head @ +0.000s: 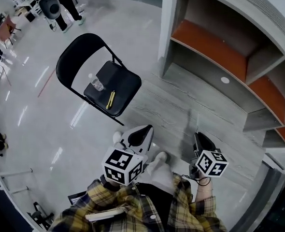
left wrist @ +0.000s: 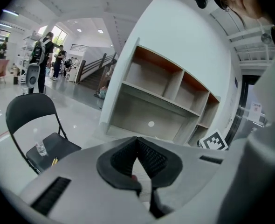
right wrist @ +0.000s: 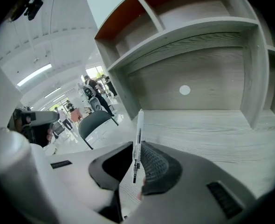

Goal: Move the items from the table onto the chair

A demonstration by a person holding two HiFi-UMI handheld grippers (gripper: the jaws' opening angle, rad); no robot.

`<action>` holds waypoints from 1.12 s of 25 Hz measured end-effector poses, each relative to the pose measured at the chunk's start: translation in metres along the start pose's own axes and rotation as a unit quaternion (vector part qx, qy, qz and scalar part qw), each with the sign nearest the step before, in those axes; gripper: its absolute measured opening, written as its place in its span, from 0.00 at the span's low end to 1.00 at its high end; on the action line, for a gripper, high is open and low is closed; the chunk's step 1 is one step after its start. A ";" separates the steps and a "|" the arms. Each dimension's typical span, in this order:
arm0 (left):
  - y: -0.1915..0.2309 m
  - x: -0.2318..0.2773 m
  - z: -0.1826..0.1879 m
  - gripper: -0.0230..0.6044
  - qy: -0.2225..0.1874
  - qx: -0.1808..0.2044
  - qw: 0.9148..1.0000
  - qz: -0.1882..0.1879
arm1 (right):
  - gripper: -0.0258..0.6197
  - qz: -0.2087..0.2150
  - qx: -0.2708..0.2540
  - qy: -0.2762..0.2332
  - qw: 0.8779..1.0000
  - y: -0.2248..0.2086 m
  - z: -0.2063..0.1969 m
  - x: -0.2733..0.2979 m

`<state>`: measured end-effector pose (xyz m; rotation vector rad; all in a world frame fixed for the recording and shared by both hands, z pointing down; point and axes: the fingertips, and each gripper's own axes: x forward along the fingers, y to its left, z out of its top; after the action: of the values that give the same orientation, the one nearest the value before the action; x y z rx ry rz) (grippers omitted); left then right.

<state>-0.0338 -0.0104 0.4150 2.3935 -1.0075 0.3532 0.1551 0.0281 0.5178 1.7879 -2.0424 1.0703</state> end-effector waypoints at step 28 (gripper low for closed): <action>0.418 -0.057 -0.031 0.04 0.065 -0.058 0.994 0.062 | 0.14 0.078 0.034 0.131 0.988 0.348 -0.084 0.435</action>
<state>-0.3767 -0.2068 0.5660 2.1804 -1.0885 0.4765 -0.2933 -0.2531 0.7090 1.4434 -2.0289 1.3543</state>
